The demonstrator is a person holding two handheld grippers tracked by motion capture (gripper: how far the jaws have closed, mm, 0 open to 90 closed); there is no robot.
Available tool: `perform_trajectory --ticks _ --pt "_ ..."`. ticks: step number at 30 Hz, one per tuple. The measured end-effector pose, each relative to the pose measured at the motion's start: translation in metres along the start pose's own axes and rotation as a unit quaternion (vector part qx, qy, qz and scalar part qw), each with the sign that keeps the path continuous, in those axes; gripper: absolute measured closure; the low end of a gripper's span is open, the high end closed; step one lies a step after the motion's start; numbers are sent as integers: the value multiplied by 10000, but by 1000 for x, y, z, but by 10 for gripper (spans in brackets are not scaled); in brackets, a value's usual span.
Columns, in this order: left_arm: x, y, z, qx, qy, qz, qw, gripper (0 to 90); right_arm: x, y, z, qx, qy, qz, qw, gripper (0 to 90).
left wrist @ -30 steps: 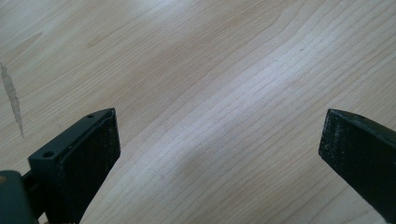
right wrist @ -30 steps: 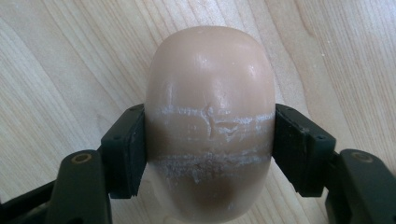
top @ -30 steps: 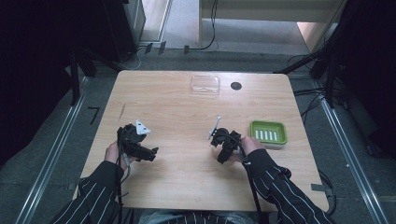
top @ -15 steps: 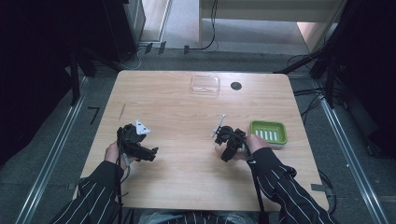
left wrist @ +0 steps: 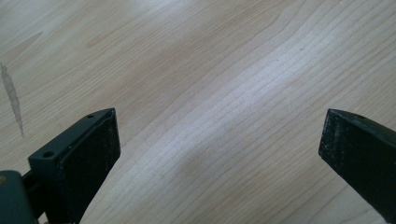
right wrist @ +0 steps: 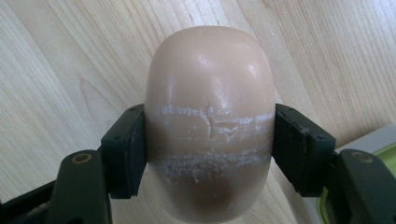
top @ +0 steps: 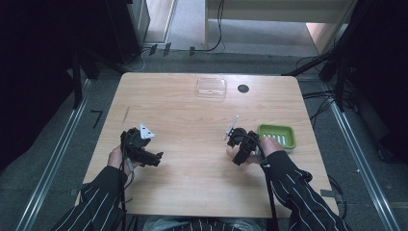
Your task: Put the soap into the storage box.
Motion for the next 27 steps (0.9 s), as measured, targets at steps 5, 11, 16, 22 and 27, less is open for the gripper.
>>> perform_trajectory --ticks 5,11,16,22,27 --pt "0 0 0 -3 0 1 10000 0 4 -4 -3 -16 -22 -40 10000 339" --pt "0 0 0 2 8 0 10000 0 9 -7 -7 -7 45 -73 10000 339" --pt "0 0 0 2 6 -3 10000 0 14 -11 -10 -1 138 -78 9999 339" --pt "0 0 0 -2 6 -3 10000 0 21 -14 -14 16 142 -90 9999 339" --pt "0 0 0 0 6 -1 10000 0 29 -21 -17 72 242 -103 9996 339"
Point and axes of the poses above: each handheld gripper's, and its own axes: y roughly forward along the jaws, z roughly out of its top, x roughly to its right, the point moved 2 cm from there along y, roughly forward along the jaws, and after that the axes turned 13 degrees about y, right-handed, at the moved point
